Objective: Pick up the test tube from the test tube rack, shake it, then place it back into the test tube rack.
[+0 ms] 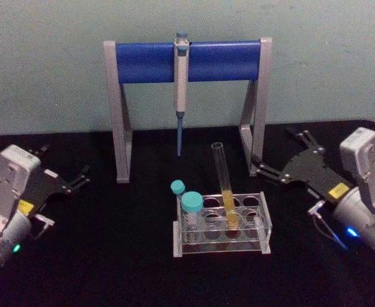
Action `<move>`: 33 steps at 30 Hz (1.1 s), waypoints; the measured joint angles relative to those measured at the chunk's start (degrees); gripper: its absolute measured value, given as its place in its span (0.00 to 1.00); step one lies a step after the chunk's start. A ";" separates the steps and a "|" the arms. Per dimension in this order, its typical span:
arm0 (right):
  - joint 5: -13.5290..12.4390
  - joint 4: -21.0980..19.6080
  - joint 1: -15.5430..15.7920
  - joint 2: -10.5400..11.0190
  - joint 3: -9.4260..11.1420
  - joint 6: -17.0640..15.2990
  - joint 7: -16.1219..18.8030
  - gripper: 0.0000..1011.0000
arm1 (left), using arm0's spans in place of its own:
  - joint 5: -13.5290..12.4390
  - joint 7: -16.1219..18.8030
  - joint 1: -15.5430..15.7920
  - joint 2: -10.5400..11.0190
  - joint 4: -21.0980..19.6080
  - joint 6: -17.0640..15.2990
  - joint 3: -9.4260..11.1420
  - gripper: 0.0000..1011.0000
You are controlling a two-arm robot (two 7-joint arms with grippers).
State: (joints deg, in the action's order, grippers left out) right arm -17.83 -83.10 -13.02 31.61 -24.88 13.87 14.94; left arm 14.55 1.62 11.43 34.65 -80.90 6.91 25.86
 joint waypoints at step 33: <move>-2.55 1.72 -4.27 -5.97 -1.45 -9.32 12.96 0.99 | 0.00 0.00 0.00 0.00 0.00 0.00 0.00 0.99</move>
State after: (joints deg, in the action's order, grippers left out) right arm -20.38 -81.37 -17.29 25.64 -26.33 4.55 27.89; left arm 14.55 1.62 11.43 34.65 -80.90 6.91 25.86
